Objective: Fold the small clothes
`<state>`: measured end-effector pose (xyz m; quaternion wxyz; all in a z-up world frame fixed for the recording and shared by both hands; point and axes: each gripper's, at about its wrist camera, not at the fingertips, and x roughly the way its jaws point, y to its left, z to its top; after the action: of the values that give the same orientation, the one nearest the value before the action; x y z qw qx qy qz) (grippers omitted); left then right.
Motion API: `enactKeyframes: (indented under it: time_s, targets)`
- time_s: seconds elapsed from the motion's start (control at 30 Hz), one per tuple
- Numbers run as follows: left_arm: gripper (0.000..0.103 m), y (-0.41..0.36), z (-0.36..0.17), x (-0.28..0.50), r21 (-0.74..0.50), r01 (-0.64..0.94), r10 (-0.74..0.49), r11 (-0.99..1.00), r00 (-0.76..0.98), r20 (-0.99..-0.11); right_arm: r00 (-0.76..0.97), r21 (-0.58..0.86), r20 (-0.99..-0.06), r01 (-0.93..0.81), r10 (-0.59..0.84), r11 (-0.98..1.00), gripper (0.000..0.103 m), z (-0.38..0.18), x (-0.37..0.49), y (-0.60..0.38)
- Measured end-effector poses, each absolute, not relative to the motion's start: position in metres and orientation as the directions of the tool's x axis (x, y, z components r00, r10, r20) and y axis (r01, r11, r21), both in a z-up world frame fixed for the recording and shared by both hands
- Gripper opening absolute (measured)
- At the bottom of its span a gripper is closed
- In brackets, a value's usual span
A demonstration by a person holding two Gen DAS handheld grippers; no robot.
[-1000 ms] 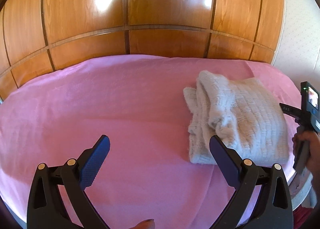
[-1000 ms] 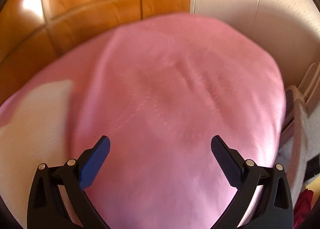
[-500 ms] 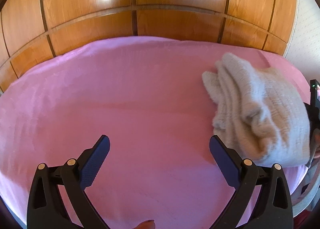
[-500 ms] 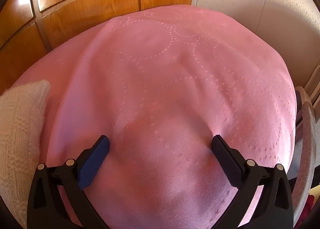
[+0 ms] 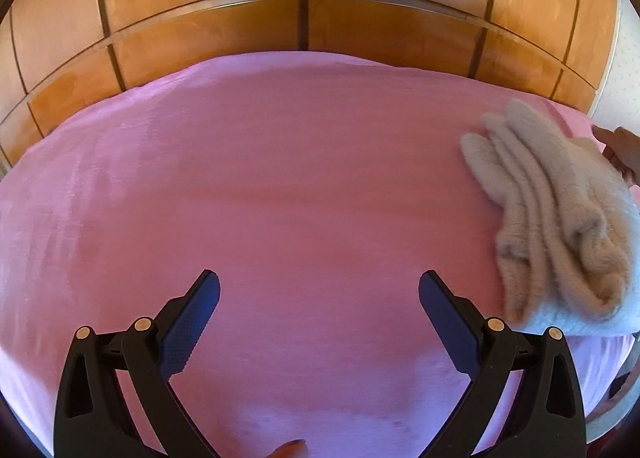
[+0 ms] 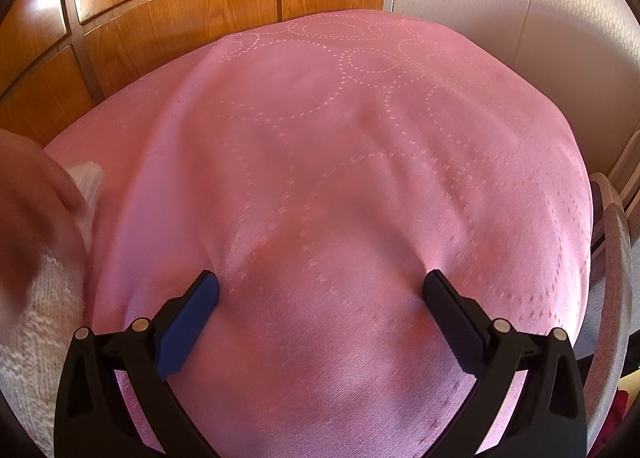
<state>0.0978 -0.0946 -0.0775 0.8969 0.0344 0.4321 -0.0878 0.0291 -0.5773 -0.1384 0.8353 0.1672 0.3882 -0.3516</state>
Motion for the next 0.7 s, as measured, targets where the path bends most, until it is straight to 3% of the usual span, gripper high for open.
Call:
enactKeyframes:
  time_s: [0.37,0.7]
  targets:
    - [0.099,-0.055,-0.067,0.087,0.0,0.129,-0.083,0.992,0.645,-0.759,0.451,0.006,-0.766,0.717,-0.458,0.697,0.101,-0.139,0.029,-0.577]
    - [0.099,0.026,-0.022,0.038,0.024,-0.028,0.037,0.999,0.75,-0.661,0.452,0.007,-0.766,0.717,-0.458,0.697,0.101,-0.139,0.029,-0.577]
